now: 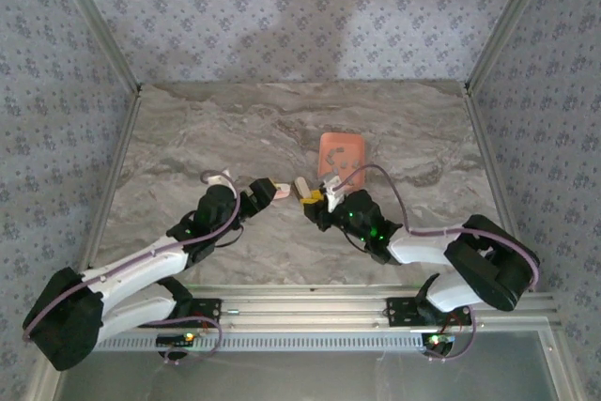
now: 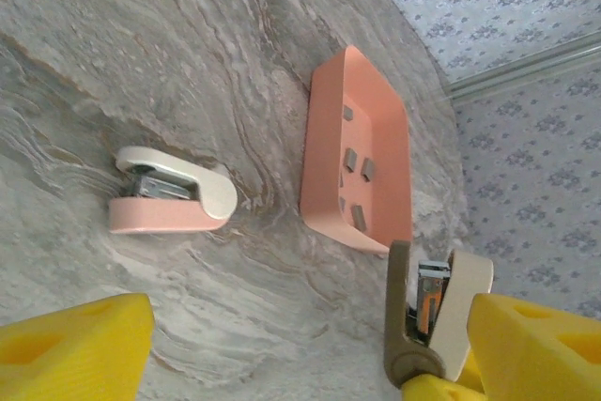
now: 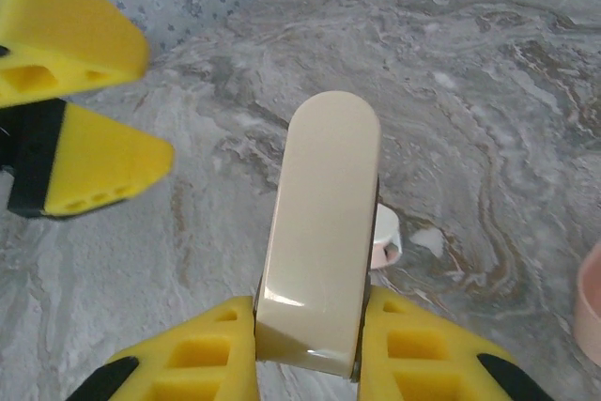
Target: Load the staples into the stapler
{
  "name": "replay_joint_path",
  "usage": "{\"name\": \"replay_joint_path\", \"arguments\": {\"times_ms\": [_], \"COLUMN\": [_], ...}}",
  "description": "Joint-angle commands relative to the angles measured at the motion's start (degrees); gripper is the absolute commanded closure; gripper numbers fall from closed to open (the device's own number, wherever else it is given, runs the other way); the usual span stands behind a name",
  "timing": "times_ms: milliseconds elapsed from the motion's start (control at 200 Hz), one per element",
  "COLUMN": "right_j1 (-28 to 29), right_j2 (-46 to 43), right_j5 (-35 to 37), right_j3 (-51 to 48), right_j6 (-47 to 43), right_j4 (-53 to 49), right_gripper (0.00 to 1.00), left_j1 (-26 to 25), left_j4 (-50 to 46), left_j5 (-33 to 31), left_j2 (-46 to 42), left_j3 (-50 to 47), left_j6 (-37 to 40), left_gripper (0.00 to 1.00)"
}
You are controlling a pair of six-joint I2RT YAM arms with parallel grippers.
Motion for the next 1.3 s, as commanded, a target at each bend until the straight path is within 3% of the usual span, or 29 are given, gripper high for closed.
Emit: {"name": "replay_joint_path", "arguments": {"times_ms": [0, 290, 555, 760, 1064, 1294], "right_j1": [-1.5, -8.1, -14.6, -18.8, -22.4, -23.8], "right_j2": [-3.0, -8.2, -12.8, -18.3, -23.7, -21.3], "right_j5": [-3.1, -11.5, -22.3, -29.0, -36.9, -43.5], "right_j3": [-0.5, -0.6, 0.2, 0.6, 2.3, 3.5], "right_j6": [-2.2, -6.5, -12.2, -16.5, -23.2, -28.0], "right_j4": [-3.4, -11.8, -18.8, -23.5, -29.8, -31.0], "right_gripper": [1.0, 1.0, 1.0, 1.0, 1.0, 1.0], "left_j1": [0.5, 0.5, 0.5, 0.5, 0.7, 4.2], "left_j4": [-1.2, -2.3, -3.7, -3.5, -0.7, 7.3], "left_j5": [-2.0, -0.3, 9.8, 16.5, 22.4, 32.3], "left_j2": [-2.4, -5.3, -5.7, -7.2, -6.3, -4.0], "left_j3": [0.8, 0.9, 1.8, 1.2, 0.3, -1.6], "left_j6": [6.6, 25.7, 49.1, 62.9, 71.2, 71.4], "left_gripper": [0.13, 0.13, 0.19, 0.21, 0.24, 0.26]}}
